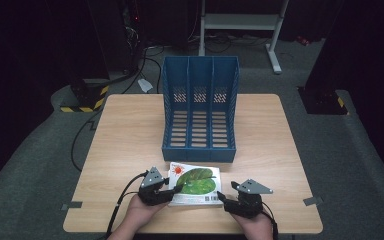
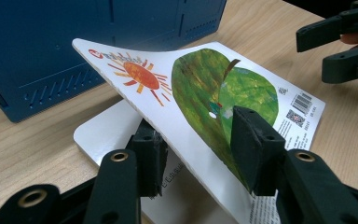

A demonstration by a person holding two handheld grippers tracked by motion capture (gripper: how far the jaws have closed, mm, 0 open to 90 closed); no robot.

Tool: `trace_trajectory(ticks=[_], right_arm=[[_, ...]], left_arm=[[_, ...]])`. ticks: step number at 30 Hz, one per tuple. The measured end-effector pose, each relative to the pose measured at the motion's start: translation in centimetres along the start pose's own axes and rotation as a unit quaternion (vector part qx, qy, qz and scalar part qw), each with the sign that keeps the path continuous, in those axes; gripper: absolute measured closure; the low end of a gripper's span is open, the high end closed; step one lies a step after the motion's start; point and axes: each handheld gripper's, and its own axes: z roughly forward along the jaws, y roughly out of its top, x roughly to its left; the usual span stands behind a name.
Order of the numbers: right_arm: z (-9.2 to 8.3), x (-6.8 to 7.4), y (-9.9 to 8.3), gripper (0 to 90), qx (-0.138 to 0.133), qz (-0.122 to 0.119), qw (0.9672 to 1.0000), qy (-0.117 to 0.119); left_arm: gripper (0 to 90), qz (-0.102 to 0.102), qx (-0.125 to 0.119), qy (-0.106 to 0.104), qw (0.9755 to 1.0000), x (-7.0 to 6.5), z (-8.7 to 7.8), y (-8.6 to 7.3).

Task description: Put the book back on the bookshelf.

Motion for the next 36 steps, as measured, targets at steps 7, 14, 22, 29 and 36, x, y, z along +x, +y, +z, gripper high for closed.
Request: trace_trajectory(ticks=[7, 14, 22, 29, 36], right_arm=[[1.6, -0.1, 1.4, 30.0, 0.034, 0.011, 0.9993, 0.010], [2.1, 0.7, 2.4, 31.8, 0.027, -0.001, 0.9993, 0.024], [2.4, -0.3, 1.1, 31.7, 0.031, 0.020, 0.9986, 0.039], [2.7, -0.4, 1.1, 28.2, 0.030, 0.031, 0.9983, 0.040], [3.3, -0.8, 1.1, 23.0, 0.034, 0.049, 0.9970, 0.050]], left_arm=[[57.8, 0.011, -0.014, -0.015, 0.9997, 0.1, -0.4, -0.2], [58.8, 0.038, -0.029, -0.003, 0.9989, -0.7, -0.9, 0.0], [59.0, 0.069, -0.040, -0.003, 0.9968, -1.1, -1.1, 0.0], [59.3, 0.093, -0.051, 0.000, 0.9944, -1.4, -1.3, 0.0], [60.0, 0.116, -0.063, 0.001, 0.9912, -1.8, -1.6, 0.1]])
